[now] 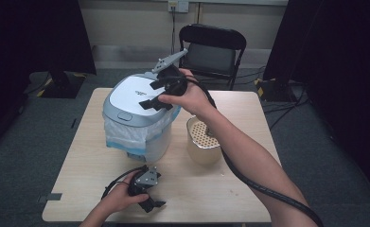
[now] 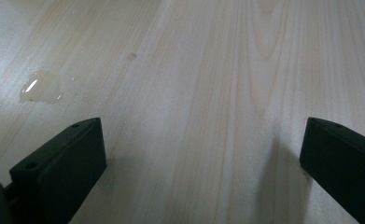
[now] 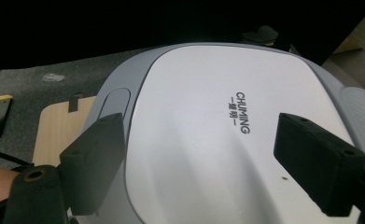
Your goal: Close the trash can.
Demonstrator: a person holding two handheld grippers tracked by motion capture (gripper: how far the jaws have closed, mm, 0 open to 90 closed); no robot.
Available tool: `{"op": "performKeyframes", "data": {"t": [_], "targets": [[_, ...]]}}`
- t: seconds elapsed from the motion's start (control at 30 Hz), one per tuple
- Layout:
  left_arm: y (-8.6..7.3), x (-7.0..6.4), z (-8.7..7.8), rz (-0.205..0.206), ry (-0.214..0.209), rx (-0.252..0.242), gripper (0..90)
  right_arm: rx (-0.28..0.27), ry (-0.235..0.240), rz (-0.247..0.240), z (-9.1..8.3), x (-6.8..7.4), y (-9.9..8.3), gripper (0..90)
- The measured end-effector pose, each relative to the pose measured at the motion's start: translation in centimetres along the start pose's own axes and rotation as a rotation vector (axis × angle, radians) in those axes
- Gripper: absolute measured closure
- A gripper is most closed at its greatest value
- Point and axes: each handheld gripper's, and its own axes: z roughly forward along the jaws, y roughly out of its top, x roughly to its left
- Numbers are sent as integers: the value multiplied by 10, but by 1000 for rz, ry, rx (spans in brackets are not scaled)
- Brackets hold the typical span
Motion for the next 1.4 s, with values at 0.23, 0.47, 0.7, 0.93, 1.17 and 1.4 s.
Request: {"op": "performKeyframes", "data": {"t": [0.23, 0.47, 0.7, 0.93, 1.17, 1.4], "targets": [[0, 0, 0, -1, 0, 0, 0, 4, 1, 16, -14, 1, -8, 153], [0, 0, 0, 5, 4, 1, 0, -2, -7, 36, -29, 2, -19, 148], [0, 0, 0, 5, 4, 2, 0, 18, -13, 25, -39, 5, -29, 148], [0, 0, 0, 5, 4, 1, 0, 26, -6, 24, -44, 8, -39, 148], [0, 0, 0, 5, 4, 1, 0, 22, -1, 34, -50, 9, -48, 148], [0, 0, 0, 5, 4, 2, 0, 31, 12, 28, -52, 12, -61, 148]]}}
